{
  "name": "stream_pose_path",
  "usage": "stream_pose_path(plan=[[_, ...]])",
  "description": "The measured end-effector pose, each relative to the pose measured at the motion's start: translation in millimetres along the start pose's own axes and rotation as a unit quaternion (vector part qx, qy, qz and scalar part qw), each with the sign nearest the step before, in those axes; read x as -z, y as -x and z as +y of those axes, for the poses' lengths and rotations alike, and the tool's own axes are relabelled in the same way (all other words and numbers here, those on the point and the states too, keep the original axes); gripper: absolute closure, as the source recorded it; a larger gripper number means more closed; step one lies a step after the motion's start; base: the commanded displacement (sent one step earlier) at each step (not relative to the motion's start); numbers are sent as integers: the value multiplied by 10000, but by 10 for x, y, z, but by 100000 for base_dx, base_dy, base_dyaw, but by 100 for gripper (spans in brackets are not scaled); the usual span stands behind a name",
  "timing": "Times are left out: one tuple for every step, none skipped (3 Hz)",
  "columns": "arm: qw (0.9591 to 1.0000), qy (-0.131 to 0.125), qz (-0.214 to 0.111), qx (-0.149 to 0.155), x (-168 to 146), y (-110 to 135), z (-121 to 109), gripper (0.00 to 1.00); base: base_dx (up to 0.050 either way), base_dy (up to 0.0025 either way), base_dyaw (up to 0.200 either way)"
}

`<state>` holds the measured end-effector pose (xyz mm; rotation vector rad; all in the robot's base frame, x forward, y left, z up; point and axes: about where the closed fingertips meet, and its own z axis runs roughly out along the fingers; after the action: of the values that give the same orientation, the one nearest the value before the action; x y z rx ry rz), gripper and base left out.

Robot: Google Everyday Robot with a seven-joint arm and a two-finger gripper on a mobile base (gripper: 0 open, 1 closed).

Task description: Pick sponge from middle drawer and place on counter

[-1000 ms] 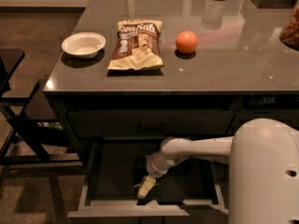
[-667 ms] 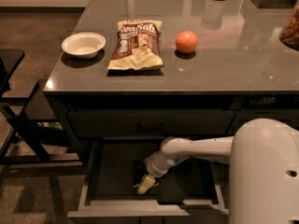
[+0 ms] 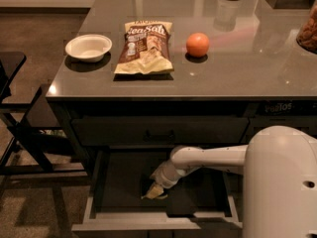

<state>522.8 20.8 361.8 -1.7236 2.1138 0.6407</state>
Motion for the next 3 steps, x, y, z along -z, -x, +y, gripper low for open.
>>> stream_pose_path(plan=[[10000,0,0,0,0,0,0,96,0,0,0],[10000,0,0,0,1,1,1,100,0,0,0],[10000,-43,-17,-12,103,57,38,100,0,0,0]])
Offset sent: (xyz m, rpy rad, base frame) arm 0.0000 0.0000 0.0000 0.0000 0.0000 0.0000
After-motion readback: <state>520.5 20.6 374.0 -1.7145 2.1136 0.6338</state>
